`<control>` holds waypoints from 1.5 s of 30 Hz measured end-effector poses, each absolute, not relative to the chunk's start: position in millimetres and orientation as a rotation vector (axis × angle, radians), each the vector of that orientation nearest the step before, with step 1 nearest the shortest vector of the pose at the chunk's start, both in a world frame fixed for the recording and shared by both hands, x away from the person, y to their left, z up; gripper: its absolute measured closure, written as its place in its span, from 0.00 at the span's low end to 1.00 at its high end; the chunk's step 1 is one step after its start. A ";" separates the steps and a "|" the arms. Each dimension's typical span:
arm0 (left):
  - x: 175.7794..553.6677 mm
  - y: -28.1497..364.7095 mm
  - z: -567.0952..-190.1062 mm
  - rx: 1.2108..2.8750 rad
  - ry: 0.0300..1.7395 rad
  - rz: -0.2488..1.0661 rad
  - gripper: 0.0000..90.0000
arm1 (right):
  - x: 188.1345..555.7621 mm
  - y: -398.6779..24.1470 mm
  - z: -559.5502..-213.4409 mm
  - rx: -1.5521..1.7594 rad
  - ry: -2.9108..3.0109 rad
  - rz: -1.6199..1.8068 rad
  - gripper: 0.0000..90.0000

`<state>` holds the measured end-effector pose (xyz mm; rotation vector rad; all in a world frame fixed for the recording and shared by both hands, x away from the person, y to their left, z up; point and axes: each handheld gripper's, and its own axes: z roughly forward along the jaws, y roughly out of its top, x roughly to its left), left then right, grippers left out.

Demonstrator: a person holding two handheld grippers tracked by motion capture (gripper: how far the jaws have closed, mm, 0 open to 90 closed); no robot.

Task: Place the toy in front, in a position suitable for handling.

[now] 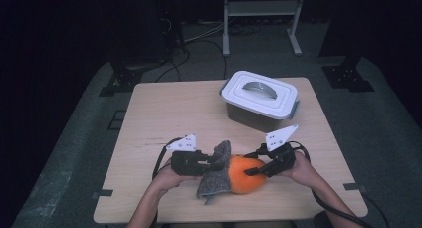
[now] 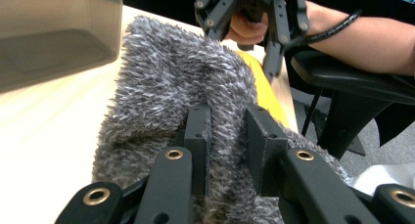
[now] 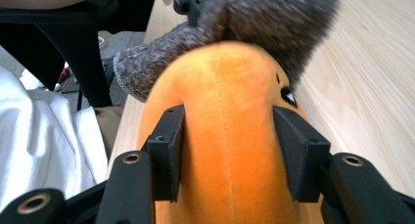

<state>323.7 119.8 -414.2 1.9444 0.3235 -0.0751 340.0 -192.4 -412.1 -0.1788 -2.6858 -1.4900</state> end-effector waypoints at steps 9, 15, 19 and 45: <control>321.5 104.7 -415.2 1.934 0.316 -0.088 0.81 | 330.6 -201.7 -400.4 -0.419 -2.770 -1.381 0.39; 318.4 97.8 -414.8 1.933 0.291 -0.104 0.81 | 318.5 -188.2 -398.5 -0.455 -2.774 -1.317 0.20; 316.4 95.2 -413.7 1.955 0.285 -0.098 0.81 | 315.9 -177.1 -401.4 -0.401 -2.841 -1.290 0.30; 324.6 124.8 -405.7 1.919 0.347 -0.071 0.81 | 338.1 -188.1 -414.9 -0.157 -2.686 -1.477 0.48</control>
